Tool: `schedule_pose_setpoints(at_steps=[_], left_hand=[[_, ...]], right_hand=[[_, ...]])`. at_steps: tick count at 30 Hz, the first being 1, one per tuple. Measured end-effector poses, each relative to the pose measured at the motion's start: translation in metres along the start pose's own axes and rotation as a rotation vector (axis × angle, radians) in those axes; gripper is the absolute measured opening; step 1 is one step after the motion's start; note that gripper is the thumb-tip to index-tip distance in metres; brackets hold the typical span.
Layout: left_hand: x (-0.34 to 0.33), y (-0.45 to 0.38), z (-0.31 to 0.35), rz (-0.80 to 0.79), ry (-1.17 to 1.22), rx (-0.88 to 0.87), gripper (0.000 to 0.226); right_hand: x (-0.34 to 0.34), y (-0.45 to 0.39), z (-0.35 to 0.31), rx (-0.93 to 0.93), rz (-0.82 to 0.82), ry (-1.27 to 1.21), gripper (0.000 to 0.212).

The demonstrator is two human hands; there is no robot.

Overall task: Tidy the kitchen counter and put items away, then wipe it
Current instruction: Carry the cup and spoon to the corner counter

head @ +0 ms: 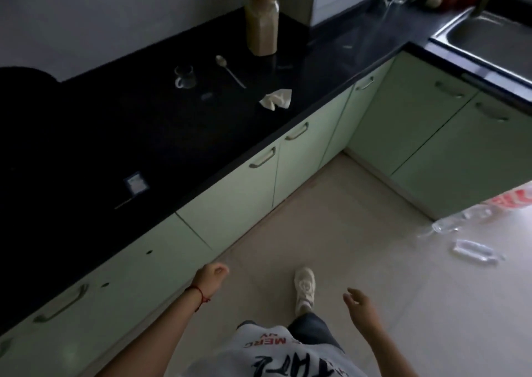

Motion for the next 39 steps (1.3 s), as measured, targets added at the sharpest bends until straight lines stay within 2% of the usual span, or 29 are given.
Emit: schedule_pose_setpoints(at_steps=[5,10,13,17,24,27,30,35,39], left_hand=[[-0.009,-0.048,0.049,0.065,0.057,0.080,0.023],[-0.020,-0.075,0.079,0.125,0.199,0.192,0.023],[-0.015,-0.083,0.102,0.180,0.272,0.204,0.020],[0.008,-0.088,0.141,0.240,0.287,0.109,0.018],[0.074,-0.101,0.206,0.413,0.288,-0.166,0.020],[0.105,-0.114,0.220,0.606,0.209,-0.232,0.023],[0.127,-0.131,0.224,0.789,0.080,-0.213,0.029],[0.137,-0.159,0.213,0.710,-0.135,0.014,0.048],[0.138,-0.161,0.210,0.685,-0.199,0.039,0.056]], right_hand=[[0.046,-0.073,-0.045,0.025,-0.073,0.054,0.040],[0.099,-0.138,-0.120,0.159,-0.072,0.215,0.038],[0.109,-0.166,-0.169,0.218,-0.096,0.264,0.036],[0.096,-0.187,-0.237,0.332,-0.150,0.263,0.036],[0.063,-0.190,-0.365,0.583,-0.206,0.138,0.031],[0.061,-0.187,-0.417,0.700,-0.173,0.065,0.022],[0.057,-0.186,-0.463,0.795,-0.141,-0.016,0.016],[0.032,-0.199,-0.529,0.819,-0.198,-0.031,0.017],[0.003,-0.219,-0.593,0.900,-0.213,0.060,0.023]])
Point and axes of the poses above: each hand's wrist, its own y-axis away from the middle knuckle, its own x-axis out of the back of the hand, z = x × y, the point moved 3 cm from there along -y, towards the middle knuckle
